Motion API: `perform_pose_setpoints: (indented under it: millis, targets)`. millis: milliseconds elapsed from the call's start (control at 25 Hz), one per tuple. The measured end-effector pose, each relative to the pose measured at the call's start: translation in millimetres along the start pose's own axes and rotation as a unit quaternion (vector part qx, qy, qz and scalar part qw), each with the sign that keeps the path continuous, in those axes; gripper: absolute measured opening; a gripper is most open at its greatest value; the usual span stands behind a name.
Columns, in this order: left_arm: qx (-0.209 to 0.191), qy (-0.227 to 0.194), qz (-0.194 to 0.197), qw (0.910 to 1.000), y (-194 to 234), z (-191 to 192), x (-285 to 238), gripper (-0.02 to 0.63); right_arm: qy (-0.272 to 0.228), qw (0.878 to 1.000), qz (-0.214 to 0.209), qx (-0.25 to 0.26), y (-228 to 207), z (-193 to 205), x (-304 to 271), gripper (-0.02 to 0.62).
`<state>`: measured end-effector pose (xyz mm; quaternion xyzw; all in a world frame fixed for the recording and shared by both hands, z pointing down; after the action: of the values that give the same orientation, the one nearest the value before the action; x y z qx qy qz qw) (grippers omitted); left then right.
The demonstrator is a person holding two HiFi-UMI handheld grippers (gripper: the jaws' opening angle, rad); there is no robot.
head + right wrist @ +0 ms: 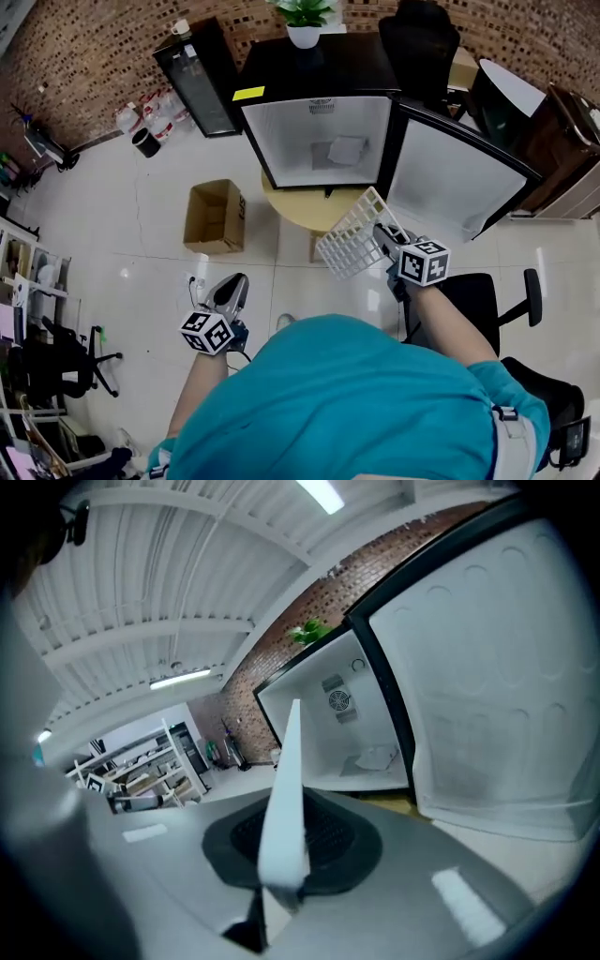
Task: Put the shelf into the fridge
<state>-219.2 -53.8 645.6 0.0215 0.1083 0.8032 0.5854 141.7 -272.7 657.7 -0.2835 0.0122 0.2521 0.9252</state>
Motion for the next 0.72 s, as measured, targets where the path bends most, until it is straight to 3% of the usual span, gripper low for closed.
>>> perform_pose_setpoints:
  millis: [240,440,560,640,720]
  targets:
    - [-0.005,-0.007,0.060,0.9982,78,-31,-26,0.036,-0.055,0.994,-0.004,-0.090,22,-24,-60,0.028]
    - [-0.009,-0.005,0.125,0.9921,156,-85,-43,0.035,-0.123,0.978,0.014,-0.170,61,-70,-110,0.028]
    - [0.001,0.010,0.143,0.9897,216,-113,-64,0.035,-0.160,0.960,0.019,-0.229,59,-97,-155,0.029]
    - [-0.001,0.022,0.145,0.9892,234,-105,-84,0.035,-0.177,0.945,0.030,-0.272,36,-96,-166,0.029]
    - [-0.006,0.033,0.136,0.9901,234,-94,-105,0.035,-0.171,0.918,0.092,-0.346,10,-88,-155,0.028]
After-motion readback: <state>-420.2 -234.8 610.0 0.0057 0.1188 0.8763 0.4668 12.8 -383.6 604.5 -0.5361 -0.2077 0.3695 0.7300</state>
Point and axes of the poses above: the fingertips, and each gripper's own axes: x backward along the fingers, y to its left, z out of its underside, the point moved 8 cm from there along x, backward along the fingers, and after that the axes turned 4 degrees about -x, right-handed, at the moved point
